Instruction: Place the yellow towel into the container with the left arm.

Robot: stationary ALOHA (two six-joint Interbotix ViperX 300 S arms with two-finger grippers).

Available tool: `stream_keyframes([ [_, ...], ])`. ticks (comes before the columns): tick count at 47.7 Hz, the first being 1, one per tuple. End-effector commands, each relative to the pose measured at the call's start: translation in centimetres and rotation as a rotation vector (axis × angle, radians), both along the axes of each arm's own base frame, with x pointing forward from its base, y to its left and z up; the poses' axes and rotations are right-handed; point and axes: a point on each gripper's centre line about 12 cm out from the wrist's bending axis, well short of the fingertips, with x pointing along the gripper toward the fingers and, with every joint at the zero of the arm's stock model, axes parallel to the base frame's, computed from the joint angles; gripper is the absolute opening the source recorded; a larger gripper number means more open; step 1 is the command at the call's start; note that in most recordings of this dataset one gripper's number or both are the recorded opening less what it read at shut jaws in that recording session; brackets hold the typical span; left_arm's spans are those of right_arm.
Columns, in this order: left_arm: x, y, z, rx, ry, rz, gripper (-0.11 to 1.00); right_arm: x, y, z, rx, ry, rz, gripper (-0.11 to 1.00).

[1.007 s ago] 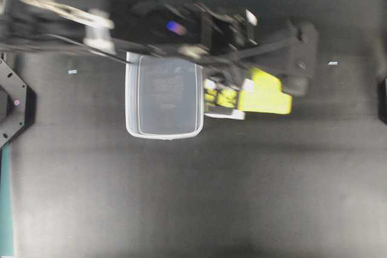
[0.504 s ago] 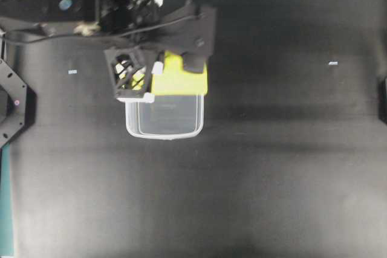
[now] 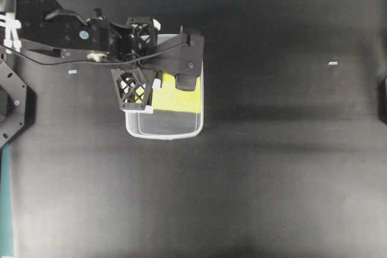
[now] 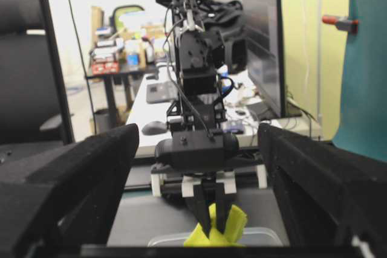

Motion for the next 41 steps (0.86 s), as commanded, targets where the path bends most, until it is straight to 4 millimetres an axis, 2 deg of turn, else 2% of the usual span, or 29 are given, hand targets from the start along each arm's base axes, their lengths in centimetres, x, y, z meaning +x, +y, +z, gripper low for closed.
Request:
stream_keyframes([
  [1,0.0,0.0,0.2,0.002,-0.008,-0.002,0.07,0.3,0.0,0.2,0.000,0.002,0.002,0.76],
  [4,0.0,0.0,0.0,0.002,-0.003,-0.002,0.08,0.3,0.0,0.2,-0.001,0.002,0.001,0.76],
  [6,-0.1,0.0,-0.2,0.000,0.001,0.002,0.12,0.4,0.0,0.2,-0.001,0.005,0.001,0.76],
  [9,-0.2,0.0,-0.6,-0.002,0.012,0.005,0.27,0.4,0.0,0.2,-0.001,0.003,0.001,0.76],
  [15,-0.1,-0.1,-0.7,-0.002,0.021,0.002,0.66,0.5,0.0,-0.1,-0.001,0.012,0.001,0.76],
  [20,0.3,0.0,0.5,0.002,0.005,0.000,0.88,0.5,0.0,-0.2,-0.001,0.015,0.001,0.76],
  [23,0.5,0.2,2.7,0.004,-0.034,0.006,0.91,0.6,0.0,-0.4,-0.001,0.020,0.001,0.76],
  [28,0.5,0.8,6.8,0.010,-0.126,0.024,0.87,0.6,0.0,-0.5,0.001,0.021,0.001,0.76],
  [34,-0.6,1.0,11.8,0.019,-0.254,0.036,0.88,0.5,0.0,-0.5,0.001,0.018,0.001,0.76],
  [37,-1.6,0.9,13.5,0.019,-0.298,0.042,0.88,0.5,0.0,-0.4,0.001,0.012,0.001,0.76],
  [41,-3.4,0.8,14.4,0.017,-0.316,0.048,0.87,0.5,0.0,-0.3,0.000,0.002,0.001,0.76],
])
